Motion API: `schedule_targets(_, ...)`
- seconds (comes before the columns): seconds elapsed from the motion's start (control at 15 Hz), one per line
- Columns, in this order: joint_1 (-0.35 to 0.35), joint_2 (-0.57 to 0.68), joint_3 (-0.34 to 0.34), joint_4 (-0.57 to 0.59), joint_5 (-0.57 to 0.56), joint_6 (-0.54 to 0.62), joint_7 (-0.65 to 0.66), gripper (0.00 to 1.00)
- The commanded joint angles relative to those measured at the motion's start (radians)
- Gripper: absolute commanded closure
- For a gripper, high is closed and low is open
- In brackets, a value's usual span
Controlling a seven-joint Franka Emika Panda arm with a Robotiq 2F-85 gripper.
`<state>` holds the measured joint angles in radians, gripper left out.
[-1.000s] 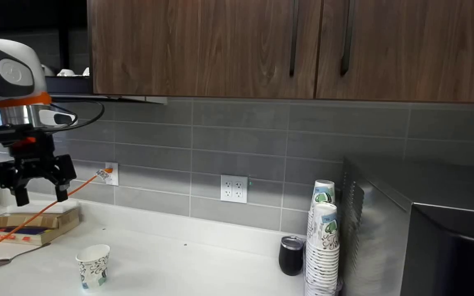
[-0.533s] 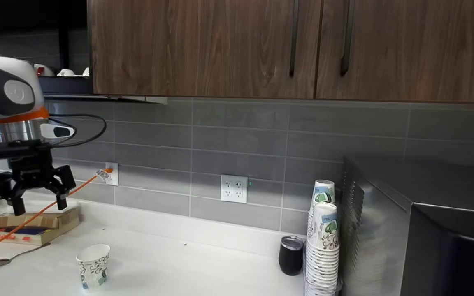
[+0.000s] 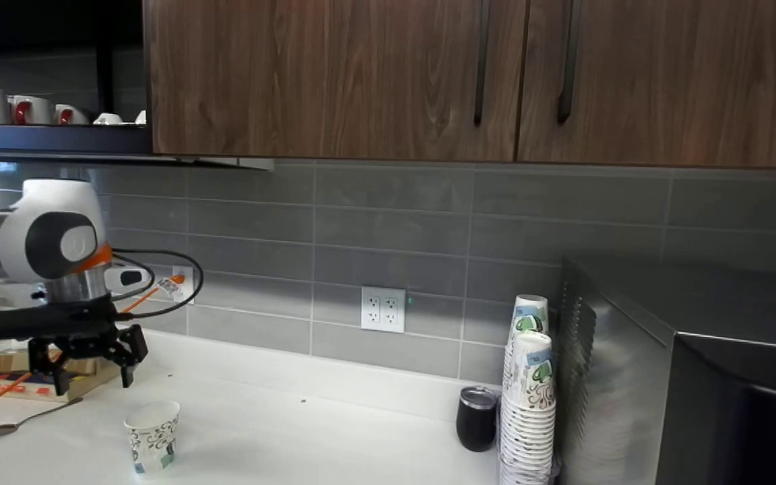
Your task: Pick up the coffee cup from the left side of the counter and place it in the open upper cabinet.
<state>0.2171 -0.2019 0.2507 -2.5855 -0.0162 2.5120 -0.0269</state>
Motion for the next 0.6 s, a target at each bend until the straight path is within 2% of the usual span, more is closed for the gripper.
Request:
schedule_targets(0.0,-0.001,0.155,-0.024,0.045,-0.015,0.115,-0.055,0.0)
schedule_targets(0.53,-0.004,0.334,-0.034,0.11,-0.092,0.204,-0.055,0.0)
